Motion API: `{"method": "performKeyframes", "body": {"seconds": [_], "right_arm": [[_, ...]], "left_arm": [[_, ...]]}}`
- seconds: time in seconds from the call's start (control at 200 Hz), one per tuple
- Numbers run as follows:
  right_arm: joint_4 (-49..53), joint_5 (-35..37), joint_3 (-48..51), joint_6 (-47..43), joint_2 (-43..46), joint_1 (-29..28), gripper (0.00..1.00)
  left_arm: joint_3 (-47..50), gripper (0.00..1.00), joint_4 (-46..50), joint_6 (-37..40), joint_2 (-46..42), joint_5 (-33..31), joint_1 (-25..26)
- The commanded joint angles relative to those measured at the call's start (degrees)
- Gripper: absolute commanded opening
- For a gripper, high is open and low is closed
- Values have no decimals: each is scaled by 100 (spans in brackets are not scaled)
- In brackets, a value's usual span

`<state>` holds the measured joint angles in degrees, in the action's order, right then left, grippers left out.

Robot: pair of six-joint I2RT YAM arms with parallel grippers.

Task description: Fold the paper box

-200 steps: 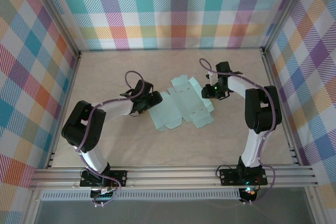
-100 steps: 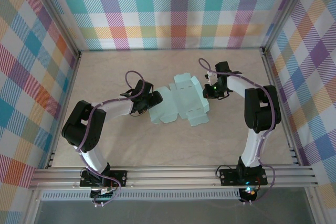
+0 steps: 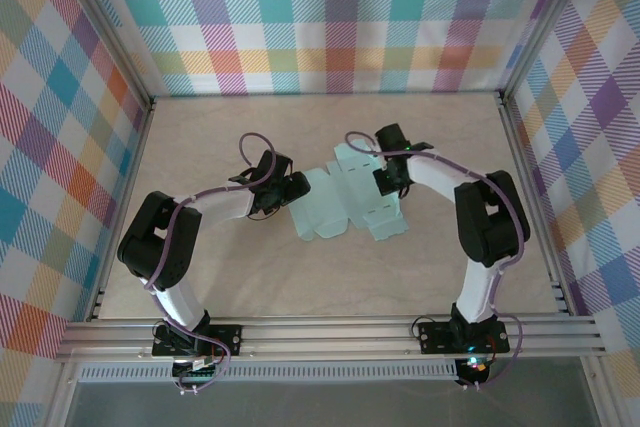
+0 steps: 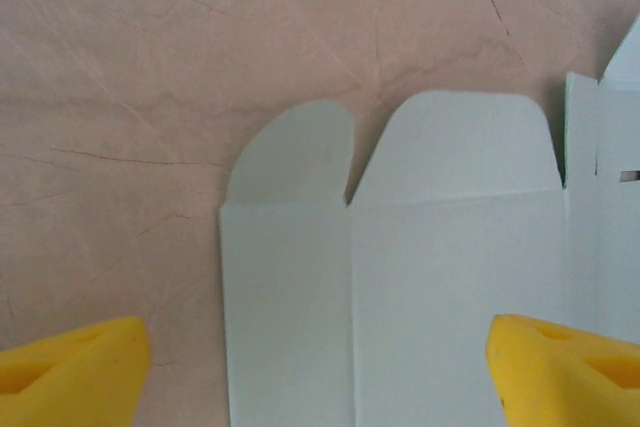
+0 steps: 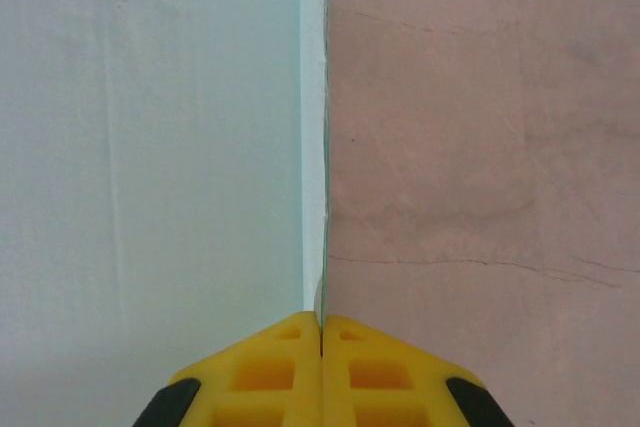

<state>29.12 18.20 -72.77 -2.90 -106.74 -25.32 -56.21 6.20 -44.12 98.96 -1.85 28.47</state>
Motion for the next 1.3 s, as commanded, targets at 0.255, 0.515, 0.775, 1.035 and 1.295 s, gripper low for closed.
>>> {"method": "performKeyframes", "body": {"seconds": [0.255, 0.515, 0.775, 1.035, 1.295], "right_arm": [[96, 3102, -162, 67, -579, -1217, 0], [131, 3301, -118, 154, -696, -1458, 0], [-62, 963, 60, 142, 59, -941, 0], [-176, -1056, 164, -229, 519, -149, 0], [-222, -2375, 164, -532, 628, 356, 0]], "left_arm": [[9, 87, 68, 34, -89, -79, 44], [96, 87, 10, 16, -122, -62, 36], [4, 87, -35, 114, -193, -167, -26], [-679, 95, -135, 1531, -230, 44, -371], [-1834, 95, 51, 2162, 544, 1838, -808]]}}
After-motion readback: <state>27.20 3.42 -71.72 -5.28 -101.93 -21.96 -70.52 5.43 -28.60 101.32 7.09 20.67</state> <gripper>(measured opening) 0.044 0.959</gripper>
